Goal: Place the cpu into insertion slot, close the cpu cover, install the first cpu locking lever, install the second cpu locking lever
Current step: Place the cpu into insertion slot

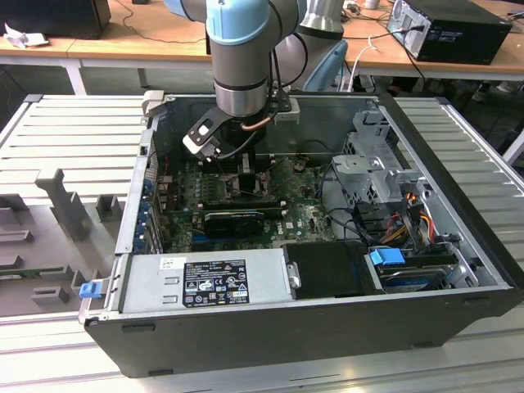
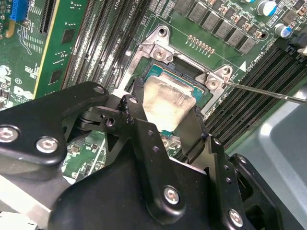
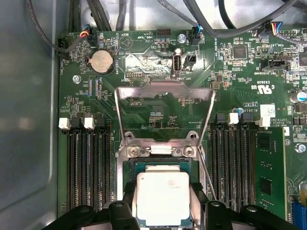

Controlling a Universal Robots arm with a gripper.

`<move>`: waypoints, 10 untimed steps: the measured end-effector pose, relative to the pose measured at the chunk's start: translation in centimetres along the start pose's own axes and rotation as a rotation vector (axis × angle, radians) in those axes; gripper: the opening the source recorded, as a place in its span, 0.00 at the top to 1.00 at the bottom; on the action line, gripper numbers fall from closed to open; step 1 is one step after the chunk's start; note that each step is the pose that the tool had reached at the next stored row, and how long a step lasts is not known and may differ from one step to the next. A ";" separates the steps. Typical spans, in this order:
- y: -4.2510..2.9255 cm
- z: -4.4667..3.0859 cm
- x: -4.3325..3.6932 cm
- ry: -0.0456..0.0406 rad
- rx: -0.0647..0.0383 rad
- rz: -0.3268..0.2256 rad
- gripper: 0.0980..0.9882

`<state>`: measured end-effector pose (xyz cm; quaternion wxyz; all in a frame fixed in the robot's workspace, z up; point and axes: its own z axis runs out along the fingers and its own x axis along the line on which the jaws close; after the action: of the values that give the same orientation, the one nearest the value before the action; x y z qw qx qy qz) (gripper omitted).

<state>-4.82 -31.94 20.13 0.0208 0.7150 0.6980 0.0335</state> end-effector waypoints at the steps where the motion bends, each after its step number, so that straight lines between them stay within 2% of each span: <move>1: 0.00 0.00 0.00 0.0000 0.000 0.000 0.43; 10: 0.01 0.09 0.40 0.0027 0.000 0.000 0.43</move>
<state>-4.79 -31.54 20.05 0.0198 0.7150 0.6980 0.0345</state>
